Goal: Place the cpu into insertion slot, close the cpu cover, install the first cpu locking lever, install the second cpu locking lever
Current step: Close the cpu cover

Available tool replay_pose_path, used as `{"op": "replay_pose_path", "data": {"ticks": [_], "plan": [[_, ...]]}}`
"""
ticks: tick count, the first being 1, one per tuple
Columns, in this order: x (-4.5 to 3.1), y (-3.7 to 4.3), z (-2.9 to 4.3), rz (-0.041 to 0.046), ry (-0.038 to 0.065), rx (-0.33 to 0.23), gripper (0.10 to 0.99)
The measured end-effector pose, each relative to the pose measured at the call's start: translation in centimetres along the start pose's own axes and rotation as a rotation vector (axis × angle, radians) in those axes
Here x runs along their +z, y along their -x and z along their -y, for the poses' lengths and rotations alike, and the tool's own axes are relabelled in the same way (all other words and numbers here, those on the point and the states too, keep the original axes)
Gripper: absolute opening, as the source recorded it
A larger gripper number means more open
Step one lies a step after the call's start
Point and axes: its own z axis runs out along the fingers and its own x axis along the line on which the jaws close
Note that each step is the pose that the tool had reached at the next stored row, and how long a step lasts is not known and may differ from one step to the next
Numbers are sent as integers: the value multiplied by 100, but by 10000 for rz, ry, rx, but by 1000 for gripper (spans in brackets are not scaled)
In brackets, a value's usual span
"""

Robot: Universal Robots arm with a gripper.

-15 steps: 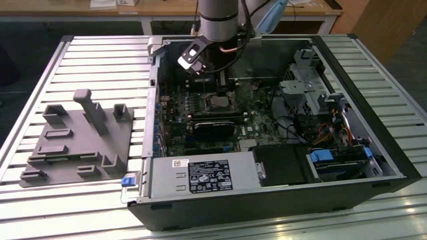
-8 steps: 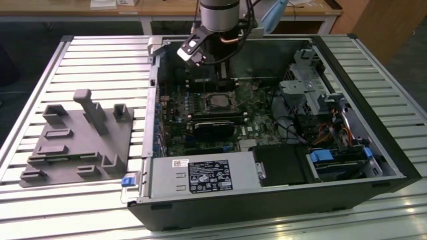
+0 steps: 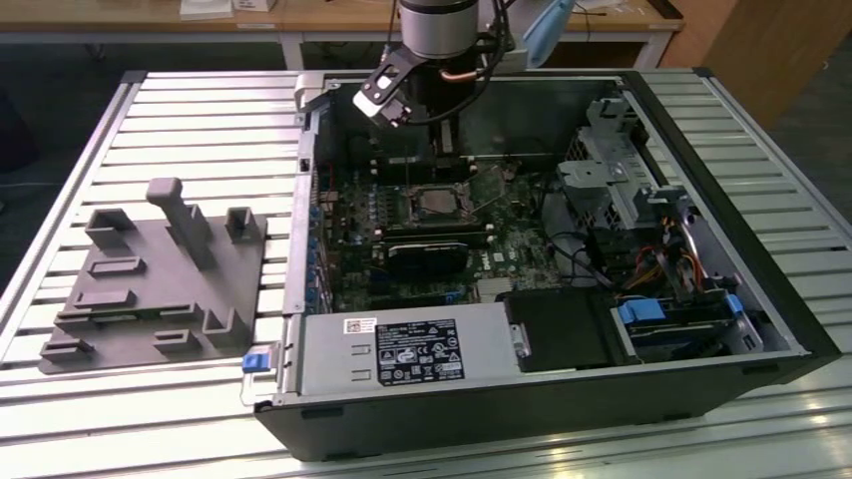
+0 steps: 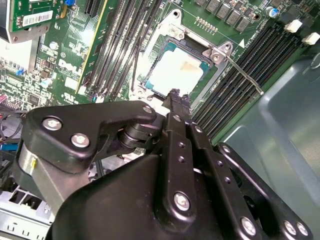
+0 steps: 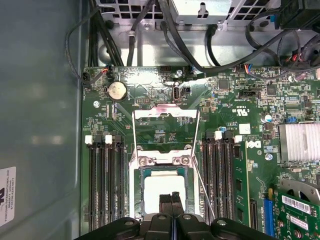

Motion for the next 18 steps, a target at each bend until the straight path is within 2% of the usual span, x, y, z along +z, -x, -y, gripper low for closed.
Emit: {"op": "replay_pose_path", "data": {"ticks": [10,18], "plan": [[-3,0,0,0,0,0,106],[-107,4,-11,1,2,0,106]]}}
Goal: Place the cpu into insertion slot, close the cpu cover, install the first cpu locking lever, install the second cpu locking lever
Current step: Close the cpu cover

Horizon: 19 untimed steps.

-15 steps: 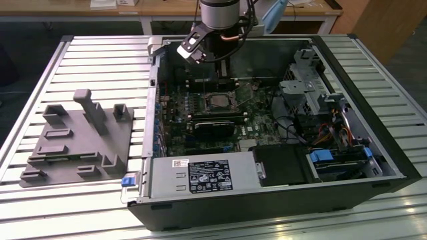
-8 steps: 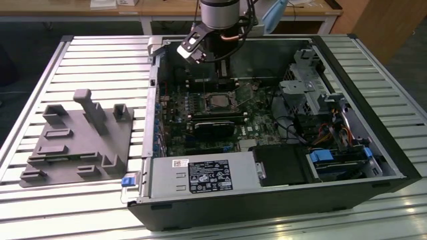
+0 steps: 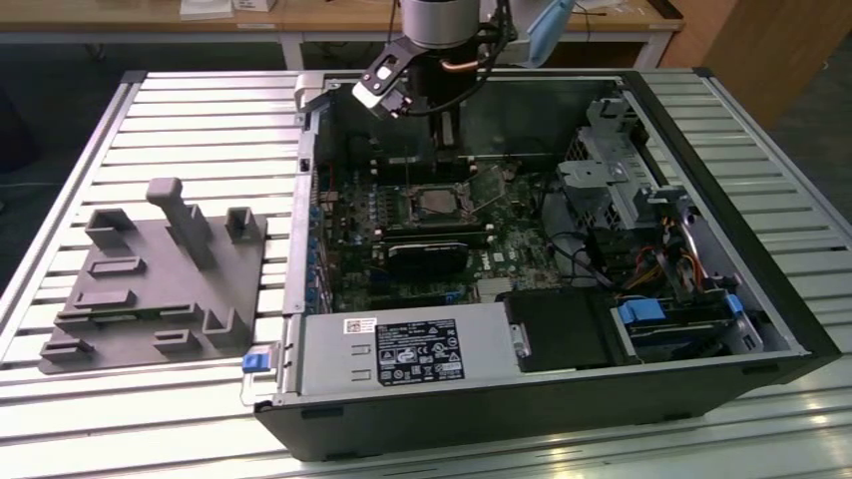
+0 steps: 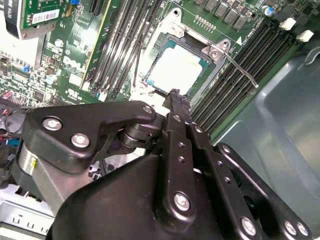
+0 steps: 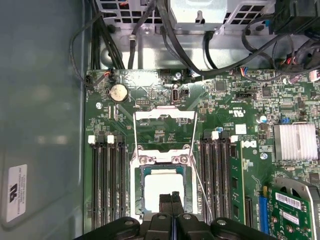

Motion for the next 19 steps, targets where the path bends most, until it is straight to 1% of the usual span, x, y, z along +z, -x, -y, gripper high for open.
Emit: {"op": "replay_pose_path", "data": {"ticks": [5,8,15,19], "plan": [[-2,0,-1,-2,1,0,106],[1,-2,-32,0,-1,1,106],[16,-10,-173,0,1,6,106],[28,-17,-299,1,-1,6,106]]}}
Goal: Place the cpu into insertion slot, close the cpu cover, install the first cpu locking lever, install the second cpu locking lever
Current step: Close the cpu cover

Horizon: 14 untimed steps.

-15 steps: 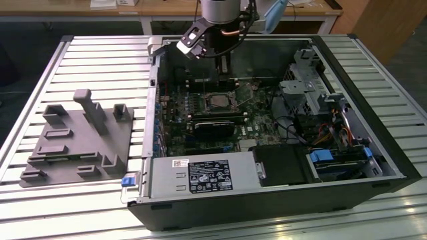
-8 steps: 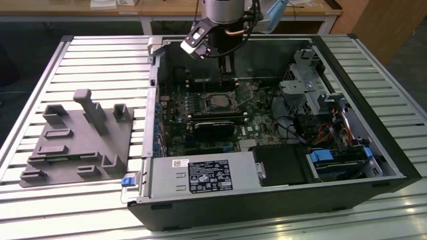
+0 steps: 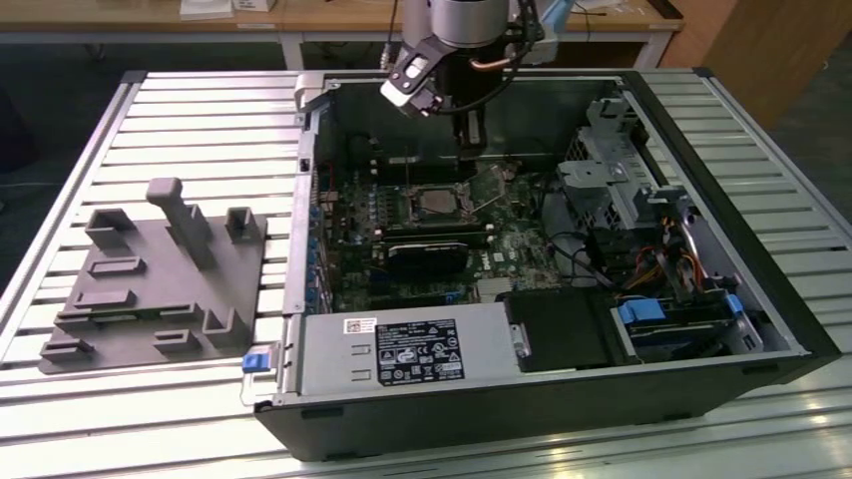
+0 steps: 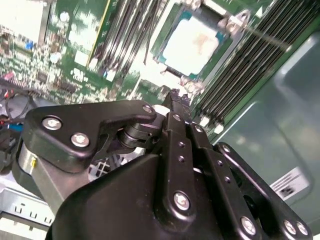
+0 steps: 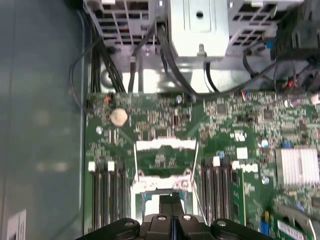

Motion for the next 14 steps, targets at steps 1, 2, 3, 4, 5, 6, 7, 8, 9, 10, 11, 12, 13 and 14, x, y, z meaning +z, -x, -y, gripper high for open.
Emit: {"op": "replay_pose_path", "data": {"ticks": [1,2,3,4,5,6,7,8,9,10,11,12,13,14], "plan": [[3,-2,-33,0,-1,0,106],[7,-4,-66,1,-2,2,106],[10,-6,-100,1,-3,1,106],[14,-9,-134,0,-3,1,106],[18,-11,-171,0,-4,3,106],[21,-13,-205,1,-5,1,106],[24,-15,-240,2,-6,2,106],[28,-18,-275,2,-8,3,106],[31,-20,-312,4,-10,1,106],[34,-22,-348,5,-12,2,106],[38,-24,-383,4,-14,2,106],[42,-26,-418,4,-17,0,106],[46,-28,-450,5,-21,2,106],[50,-29,-480,5,-26,2,106]]}}
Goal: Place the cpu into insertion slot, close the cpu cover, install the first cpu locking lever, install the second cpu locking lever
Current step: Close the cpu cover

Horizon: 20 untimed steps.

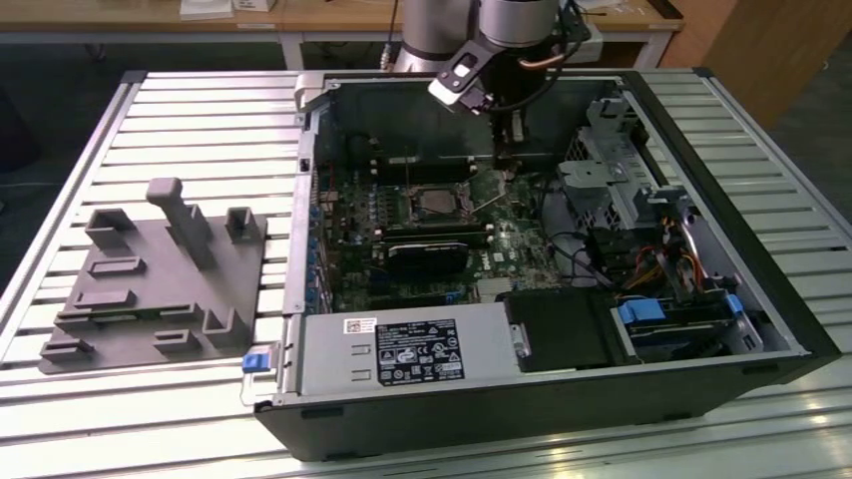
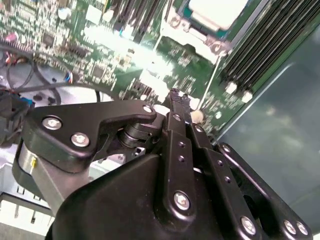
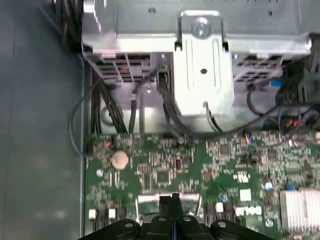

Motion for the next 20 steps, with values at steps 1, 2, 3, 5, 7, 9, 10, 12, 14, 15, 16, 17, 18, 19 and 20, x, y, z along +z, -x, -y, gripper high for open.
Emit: {"op": "replay_pose_path", "data": {"ticks": [1,2,3,5,7,9,10,12,14,15,16,17,18,19,20], "plan": [[6,-2,-27,-1,-6,0,106],[13,-3,-51,-1,-16,1,106],[20,-4,-73,-1,-28,0,106],[39,-6,-114,1,-64,-2,106],[59,-8,-148,1,-112,-1,106],[81,-10,-176,0,-174,-3,106],[92,-11,-190,-1,-205,-2,106],[112,-13,-216,0,-259,-1,106],[128,-15,-245,1,-300,1,106],[133,-15,-260,3,-317,2,106],[139,-16,-274,3,-331,5,106],[148,-17,-287,2,-347,7,106],[158,-18,-296,3,-366,10,106],[169,-19,-303,4,-390,15,106],[182,-19,-309,6,-416,20,106]]}}
